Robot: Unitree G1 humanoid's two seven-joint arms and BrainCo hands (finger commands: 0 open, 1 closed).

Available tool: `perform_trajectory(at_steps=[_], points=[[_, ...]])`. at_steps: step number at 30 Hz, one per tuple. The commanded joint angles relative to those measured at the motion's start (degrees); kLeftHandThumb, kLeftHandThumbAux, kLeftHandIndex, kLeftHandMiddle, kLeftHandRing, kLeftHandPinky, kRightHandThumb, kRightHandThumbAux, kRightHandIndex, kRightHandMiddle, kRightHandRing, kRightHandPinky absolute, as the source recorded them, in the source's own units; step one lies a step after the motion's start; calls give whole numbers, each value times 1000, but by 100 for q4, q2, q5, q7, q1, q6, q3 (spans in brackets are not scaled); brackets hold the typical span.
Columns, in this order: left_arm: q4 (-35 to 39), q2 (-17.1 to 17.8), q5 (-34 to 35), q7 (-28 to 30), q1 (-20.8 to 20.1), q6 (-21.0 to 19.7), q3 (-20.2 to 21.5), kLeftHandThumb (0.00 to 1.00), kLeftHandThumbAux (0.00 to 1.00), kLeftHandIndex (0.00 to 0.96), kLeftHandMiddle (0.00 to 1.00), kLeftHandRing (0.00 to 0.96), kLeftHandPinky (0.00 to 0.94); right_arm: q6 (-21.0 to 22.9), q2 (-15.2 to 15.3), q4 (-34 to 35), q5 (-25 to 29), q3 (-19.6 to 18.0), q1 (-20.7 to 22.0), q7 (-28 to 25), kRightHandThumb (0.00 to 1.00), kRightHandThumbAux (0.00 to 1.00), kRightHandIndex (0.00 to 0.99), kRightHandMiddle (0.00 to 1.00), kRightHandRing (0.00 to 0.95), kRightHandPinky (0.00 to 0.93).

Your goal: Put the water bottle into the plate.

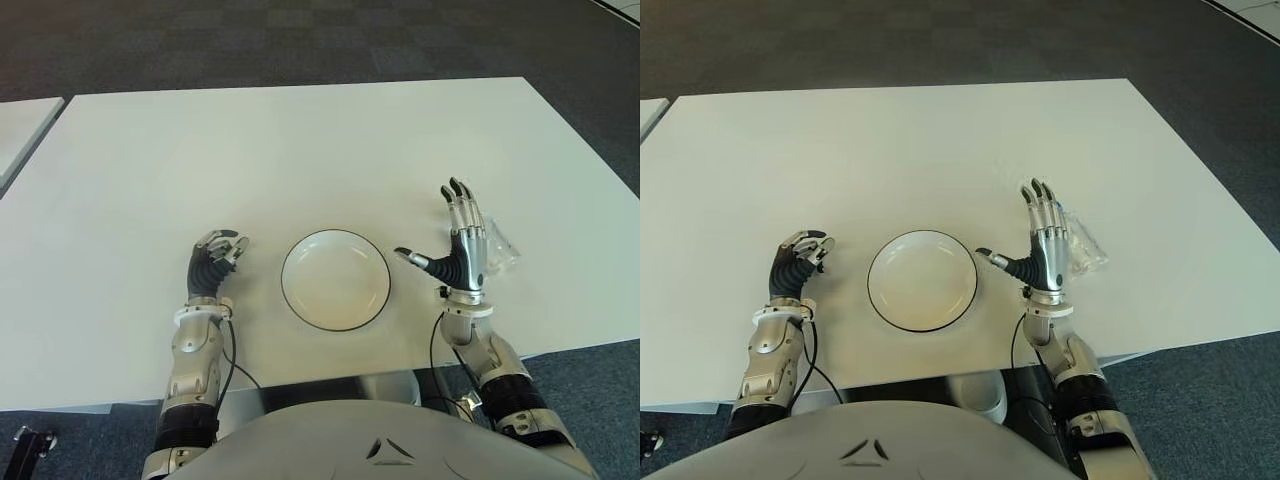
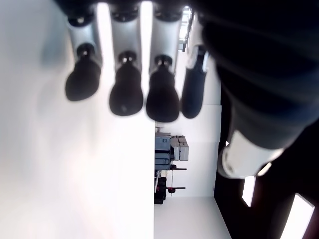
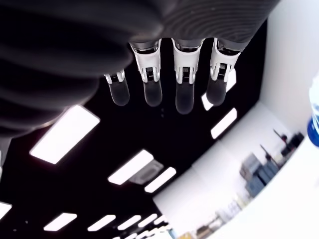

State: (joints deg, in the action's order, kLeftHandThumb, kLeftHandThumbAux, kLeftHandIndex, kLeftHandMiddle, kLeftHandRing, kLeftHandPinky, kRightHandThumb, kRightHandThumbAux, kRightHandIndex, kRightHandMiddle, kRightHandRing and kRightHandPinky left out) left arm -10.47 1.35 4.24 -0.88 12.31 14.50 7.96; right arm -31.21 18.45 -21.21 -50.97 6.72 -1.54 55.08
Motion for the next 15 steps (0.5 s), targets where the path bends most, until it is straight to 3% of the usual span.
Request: perform_trajectory(at_steps=[1,10,13,15], points=[[-34,-33,-18,-22,30,-140,-14,701,722,434,770,763,748,418,-28,178,13,-39,-183,102,567,316,11,2,2,3],[39,-69,-55,-79,45,-254,-26,700,723,434,771,762,748,1714,-268,647,24,-303,-290,134,608,226,0,0,0,0],[84,-83,-74,-92,59,-278,-32,699,723,434,771,762,751,1979,-251,428,138,-430,-128,231,608,202,0,0,0,0],[113,-96,-88,-99,68,-301,-33,699,723,434,770,762,751,2553,-454,1577,-76,-567,-506,-12,606,180,0,0,0,0]])
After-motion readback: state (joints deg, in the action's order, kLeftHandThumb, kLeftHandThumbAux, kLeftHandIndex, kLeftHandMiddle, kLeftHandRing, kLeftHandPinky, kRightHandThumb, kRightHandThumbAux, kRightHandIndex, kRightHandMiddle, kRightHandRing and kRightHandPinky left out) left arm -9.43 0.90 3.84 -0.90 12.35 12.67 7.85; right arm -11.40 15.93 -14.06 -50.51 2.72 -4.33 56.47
